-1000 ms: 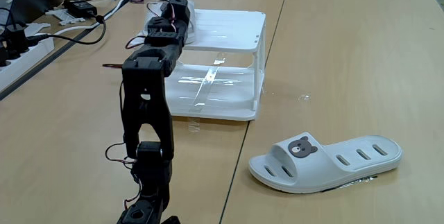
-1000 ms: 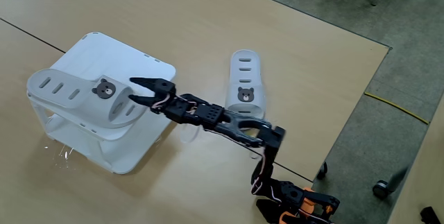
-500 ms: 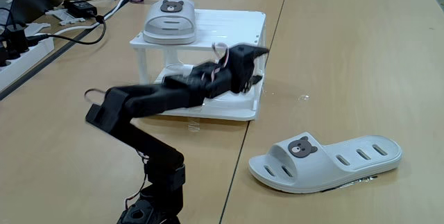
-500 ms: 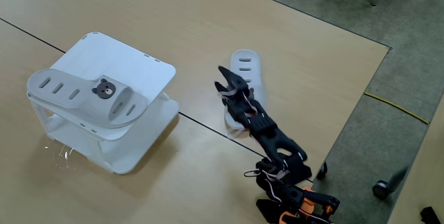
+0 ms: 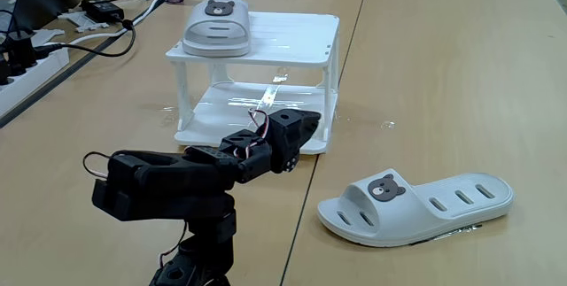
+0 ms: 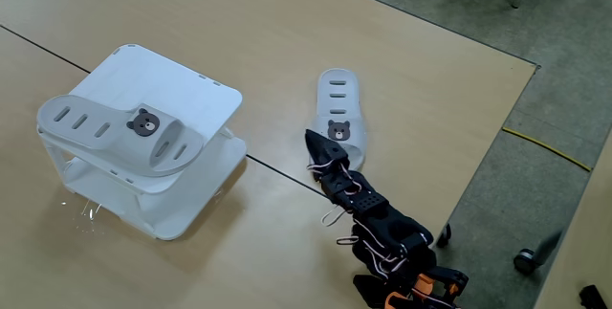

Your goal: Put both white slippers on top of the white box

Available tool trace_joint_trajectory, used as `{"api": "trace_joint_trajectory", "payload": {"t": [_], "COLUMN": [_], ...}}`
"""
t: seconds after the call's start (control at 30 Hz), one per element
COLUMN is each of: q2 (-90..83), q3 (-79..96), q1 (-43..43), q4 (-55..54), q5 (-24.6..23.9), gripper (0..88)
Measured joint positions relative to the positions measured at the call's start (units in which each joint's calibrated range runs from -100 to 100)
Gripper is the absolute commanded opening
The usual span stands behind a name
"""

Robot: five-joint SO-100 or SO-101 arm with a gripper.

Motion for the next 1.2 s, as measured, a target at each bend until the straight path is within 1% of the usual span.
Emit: {"api": "trace_joint_trajectory", "payload": {"t": [0.3,0.43,0.6,0.73,0.9,1.03,1.07,1.1,1.13,1.17,1.2], "q2": [16.58,20.54,21.03,23.84,32.58,37.28,38.02,38.52,39.01,39.59,39.84], "q3": [-0.27,-0.27,-0.36,-0.36,-0.36,-0.36,-0.36,-0.36,-0.36,-0.36,-0.36], "q1": [0.82,4.49,8.31,9.36,9.89,9.89,9.89,9.89,9.89,9.89,9.89], "q4": [-0.34,-0.69,-0.86,-6.01,-16.74,-21.55,-22.06,-22.32,-22.49,-22.83,-23.00], "q5": [0.00,0.00,0.00,0.00,0.00,0.00,0.00,0.00,0.00,0.00,0.00], "gripper": [0.8,0.8,0.8,0.8,0.8,1.2,3.0,7.9,16.0,19.9,21.2]}}
